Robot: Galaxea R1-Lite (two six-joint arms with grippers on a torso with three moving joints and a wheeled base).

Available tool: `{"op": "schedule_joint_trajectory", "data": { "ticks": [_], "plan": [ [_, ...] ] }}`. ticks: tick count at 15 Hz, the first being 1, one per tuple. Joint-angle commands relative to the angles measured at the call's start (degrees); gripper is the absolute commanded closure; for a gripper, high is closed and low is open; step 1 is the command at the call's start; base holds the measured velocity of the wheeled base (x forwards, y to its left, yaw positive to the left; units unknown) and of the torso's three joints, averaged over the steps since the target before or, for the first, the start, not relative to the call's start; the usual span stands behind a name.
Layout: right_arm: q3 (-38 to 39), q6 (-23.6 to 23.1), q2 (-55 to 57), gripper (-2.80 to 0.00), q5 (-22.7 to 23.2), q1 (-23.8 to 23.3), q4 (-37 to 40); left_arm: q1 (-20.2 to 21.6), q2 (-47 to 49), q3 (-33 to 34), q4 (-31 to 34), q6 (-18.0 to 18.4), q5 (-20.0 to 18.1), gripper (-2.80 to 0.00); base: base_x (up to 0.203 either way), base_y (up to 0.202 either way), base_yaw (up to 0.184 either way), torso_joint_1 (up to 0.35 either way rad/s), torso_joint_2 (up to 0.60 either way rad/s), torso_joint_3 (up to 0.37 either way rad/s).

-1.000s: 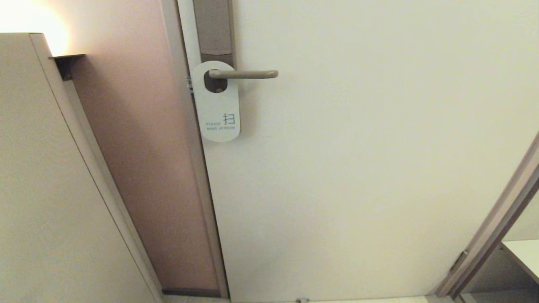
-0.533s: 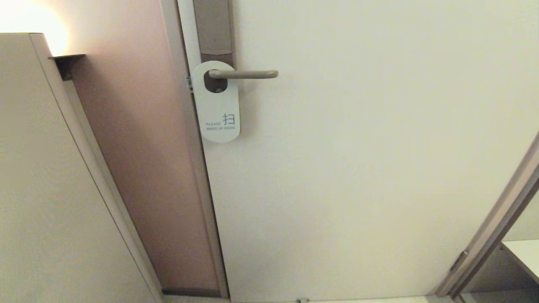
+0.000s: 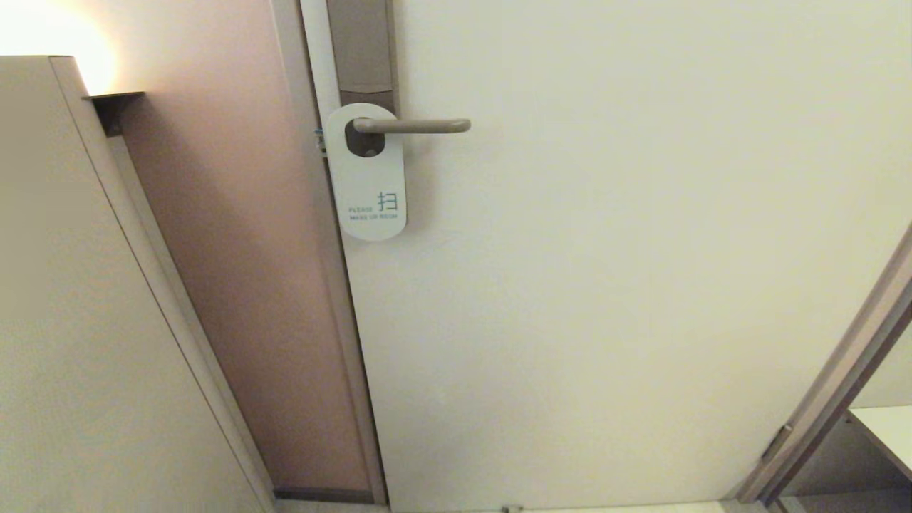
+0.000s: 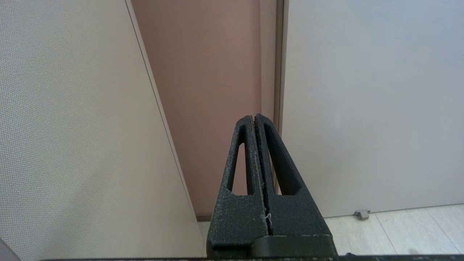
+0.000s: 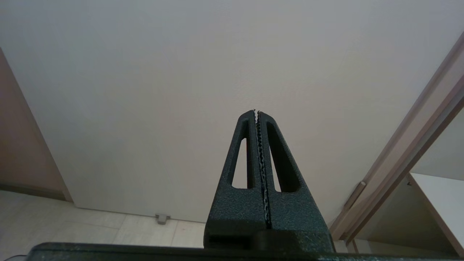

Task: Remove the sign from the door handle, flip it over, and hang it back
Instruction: Take down the sign

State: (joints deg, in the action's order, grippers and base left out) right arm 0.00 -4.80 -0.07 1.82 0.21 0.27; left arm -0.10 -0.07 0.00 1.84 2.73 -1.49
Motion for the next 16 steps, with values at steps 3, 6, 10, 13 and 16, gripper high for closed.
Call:
{"op": "schedule_joint_trajectory", "data": {
  "ticks": [3, 6, 10, 13, 16],
  "plan": [
    [0.0, -0.03, 0.07, 0.0, 0.03, -0.03, 0.0, 0.01, 0.07, 0.0, 0.0, 0.84, -0.18, 0.0, 0.0, 0.0, 0.0, 0.0, 0.0, 0.0],
    [0.0, -0.03, 0.07, 0.0, 0.03, 0.05, 0.0, 0.01, 0.07, 0.0, 0.0, 0.77, -0.18, 0.0, 0.0, 0.0, 0.0, 0.0, 0.0, 0.0],
    [0.0, -0.03, 0.07, 0.0, 0.03, -0.03, 0.0, 0.01, 0.07, 0.0, 0.0, 0.52, -0.18, 0.0, 0.0, 0.0, 0.0, 0.0, 0.0, 0.0],
    [0.0, -0.03, 0.07, 0.0, 0.03, -0.03, 0.0, 0.01, 0.07, 0.0, 0.0, 0.34, -0.18, 0.0, 0.0, 0.0, 0.0, 0.0, 0.0, 0.0],
    [0.0, -0.03, 0.07, 0.0, 0.03, -0.03, 0.0, 0.01, 0.07, 0.0, 0.0, 0.47, -0.02, 0.0, 0.0, 0.0, 0.0, 0.0, 0.0, 0.0]
  ]
}}
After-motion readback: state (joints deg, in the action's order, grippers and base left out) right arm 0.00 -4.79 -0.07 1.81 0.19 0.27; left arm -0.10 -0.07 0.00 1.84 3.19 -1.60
